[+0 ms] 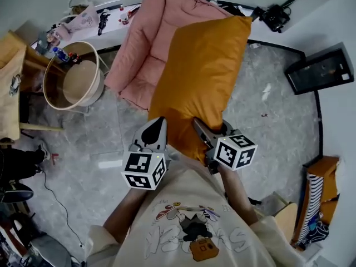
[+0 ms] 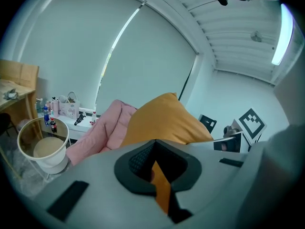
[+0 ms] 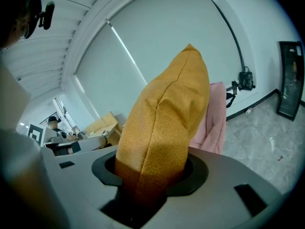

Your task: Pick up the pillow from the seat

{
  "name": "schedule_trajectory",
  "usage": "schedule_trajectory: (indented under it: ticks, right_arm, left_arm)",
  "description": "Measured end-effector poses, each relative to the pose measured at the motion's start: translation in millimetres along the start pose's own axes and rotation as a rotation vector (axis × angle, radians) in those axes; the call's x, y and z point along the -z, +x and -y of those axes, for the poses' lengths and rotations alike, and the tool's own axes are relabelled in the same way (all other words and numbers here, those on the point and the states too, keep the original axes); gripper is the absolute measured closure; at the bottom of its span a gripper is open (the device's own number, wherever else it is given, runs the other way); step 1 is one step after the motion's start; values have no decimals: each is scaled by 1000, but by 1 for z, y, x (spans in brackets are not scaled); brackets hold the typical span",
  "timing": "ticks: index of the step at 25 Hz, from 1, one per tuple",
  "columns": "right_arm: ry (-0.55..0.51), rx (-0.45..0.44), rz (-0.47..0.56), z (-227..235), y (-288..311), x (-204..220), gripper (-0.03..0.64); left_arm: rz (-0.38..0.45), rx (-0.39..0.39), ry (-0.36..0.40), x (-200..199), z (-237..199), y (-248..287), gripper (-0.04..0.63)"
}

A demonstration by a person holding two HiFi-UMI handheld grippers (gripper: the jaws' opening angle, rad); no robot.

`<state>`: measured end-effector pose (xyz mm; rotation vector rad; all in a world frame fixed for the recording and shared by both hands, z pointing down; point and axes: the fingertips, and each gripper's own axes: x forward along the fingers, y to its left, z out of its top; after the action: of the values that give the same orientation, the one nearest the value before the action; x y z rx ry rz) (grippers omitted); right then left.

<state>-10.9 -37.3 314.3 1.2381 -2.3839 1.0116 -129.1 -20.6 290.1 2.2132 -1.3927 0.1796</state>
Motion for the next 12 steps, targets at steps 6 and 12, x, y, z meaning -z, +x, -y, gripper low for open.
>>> schedule_trajectory:
  ticks: [6, 12]
  right_arm:
    - [46, 46, 48, -23, -27, 23, 394]
    - [133, 40, 64, -25, -60, 42, 393]
  left_arm:
    - [4, 55, 17, 5, -1, -30, 589]
    - [-3, 121, 72, 15, 19, -36, 591]
